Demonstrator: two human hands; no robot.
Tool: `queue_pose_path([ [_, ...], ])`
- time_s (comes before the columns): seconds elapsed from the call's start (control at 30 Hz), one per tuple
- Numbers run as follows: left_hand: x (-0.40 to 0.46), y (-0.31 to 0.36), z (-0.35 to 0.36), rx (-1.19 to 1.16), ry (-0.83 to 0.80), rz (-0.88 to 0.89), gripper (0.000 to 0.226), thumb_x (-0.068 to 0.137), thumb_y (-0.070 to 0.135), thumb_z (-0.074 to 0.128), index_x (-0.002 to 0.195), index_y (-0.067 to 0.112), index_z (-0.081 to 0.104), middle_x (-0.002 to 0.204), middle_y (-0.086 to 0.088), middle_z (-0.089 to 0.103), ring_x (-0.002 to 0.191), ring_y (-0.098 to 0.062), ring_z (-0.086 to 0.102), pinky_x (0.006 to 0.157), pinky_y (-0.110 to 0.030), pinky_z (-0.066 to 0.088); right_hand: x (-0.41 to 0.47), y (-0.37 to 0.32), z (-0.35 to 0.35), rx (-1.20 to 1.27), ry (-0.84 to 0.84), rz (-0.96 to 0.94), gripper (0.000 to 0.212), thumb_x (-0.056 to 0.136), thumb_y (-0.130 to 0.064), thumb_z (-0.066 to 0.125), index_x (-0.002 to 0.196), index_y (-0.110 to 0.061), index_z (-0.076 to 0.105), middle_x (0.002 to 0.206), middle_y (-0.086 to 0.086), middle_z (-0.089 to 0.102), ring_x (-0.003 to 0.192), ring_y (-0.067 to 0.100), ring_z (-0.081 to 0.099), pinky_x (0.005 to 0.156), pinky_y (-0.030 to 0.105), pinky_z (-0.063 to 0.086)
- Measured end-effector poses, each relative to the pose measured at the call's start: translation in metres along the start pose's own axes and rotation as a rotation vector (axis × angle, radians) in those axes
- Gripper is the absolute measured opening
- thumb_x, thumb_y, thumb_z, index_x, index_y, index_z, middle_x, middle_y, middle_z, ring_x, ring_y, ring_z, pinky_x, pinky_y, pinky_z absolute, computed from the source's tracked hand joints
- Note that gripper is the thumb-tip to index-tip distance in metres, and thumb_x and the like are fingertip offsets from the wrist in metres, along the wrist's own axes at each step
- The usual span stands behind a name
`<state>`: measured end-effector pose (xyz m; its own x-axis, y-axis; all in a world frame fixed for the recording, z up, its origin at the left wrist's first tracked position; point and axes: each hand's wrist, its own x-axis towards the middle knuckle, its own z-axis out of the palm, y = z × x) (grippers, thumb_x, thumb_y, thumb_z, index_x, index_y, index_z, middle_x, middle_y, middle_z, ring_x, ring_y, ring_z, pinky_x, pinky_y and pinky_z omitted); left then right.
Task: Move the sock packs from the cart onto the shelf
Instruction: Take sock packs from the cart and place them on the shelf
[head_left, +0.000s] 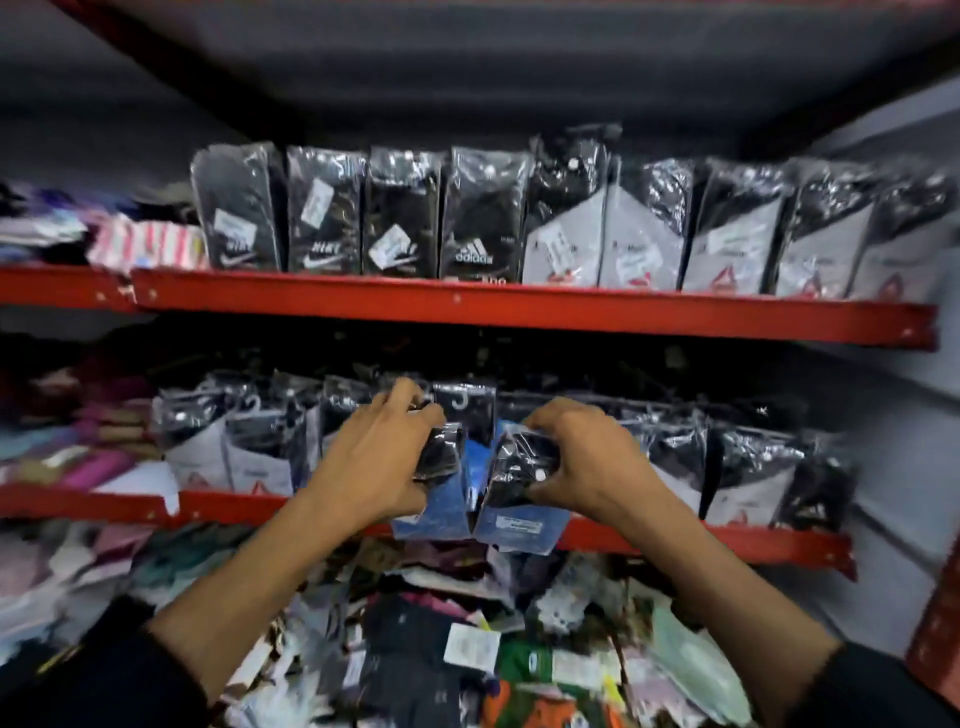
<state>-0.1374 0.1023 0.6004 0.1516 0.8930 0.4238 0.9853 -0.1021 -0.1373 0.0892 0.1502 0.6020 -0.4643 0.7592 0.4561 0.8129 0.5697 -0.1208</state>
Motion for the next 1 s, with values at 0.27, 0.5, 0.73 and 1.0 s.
queue_pose_path([
  [0.27,0.074,-0.007,0.021,0.165,-0.018,-0.039,0.073,0.073,0.034,0.080,0.138,0.027,0.047,0.128,-0.007,0.050,0.121,-0.036,0.042,0.100,-0.054,0.039,0.071,0.013,-0.001,-0.084,-0.053,0.014,0.058,0.063,-0.024,0.086,0.118,-0.017,0.069,0.123,0.002,0.063,0.108,0.028,0.064,0.084,0.041,0.058],
  [0.5,0.111,-0.001,0.062,0.169,-0.057,-0.048,0.069,0.072,0.034,0.082,0.135,0.027,0.054,0.123,-0.009,0.062,0.121,-0.033,0.048,0.100,-0.048,0.038,0.111,0.034,0.031,-0.142,-0.225,0.039,0.060,0.067,-0.025,0.092,0.119,-0.012,0.066,0.123,0.008,0.064,0.107,0.030,0.066,0.086,0.041,0.059],
  [0.73,0.125,0.006,0.082,0.118,-0.093,-0.027,0.065,0.076,0.021,0.079,0.137,0.021,0.056,0.126,-0.015,0.060,0.122,-0.036,0.050,0.102,-0.044,0.042,0.116,0.049,0.047,-0.210,-0.256,0.057,0.075,0.067,-0.034,0.092,0.134,-0.016,0.061,0.133,0.011,0.057,0.124,0.035,0.056,0.097,0.044,0.055],
  [1.0,0.123,0.007,0.094,0.009,-0.060,-0.023,0.072,0.076,0.012,0.079,0.142,0.021,0.050,0.134,-0.012,0.051,0.127,-0.035,0.045,0.106,-0.046,0.042,0.083,0.048,0.081,-0.254,-0.054,-0.003,0.073,0.080,-0.010,0.069,0.148,-0.011,0.041,0.145,0.009,0.056,0.126,0.033,0.057,0.105,0.040,0.051],
])
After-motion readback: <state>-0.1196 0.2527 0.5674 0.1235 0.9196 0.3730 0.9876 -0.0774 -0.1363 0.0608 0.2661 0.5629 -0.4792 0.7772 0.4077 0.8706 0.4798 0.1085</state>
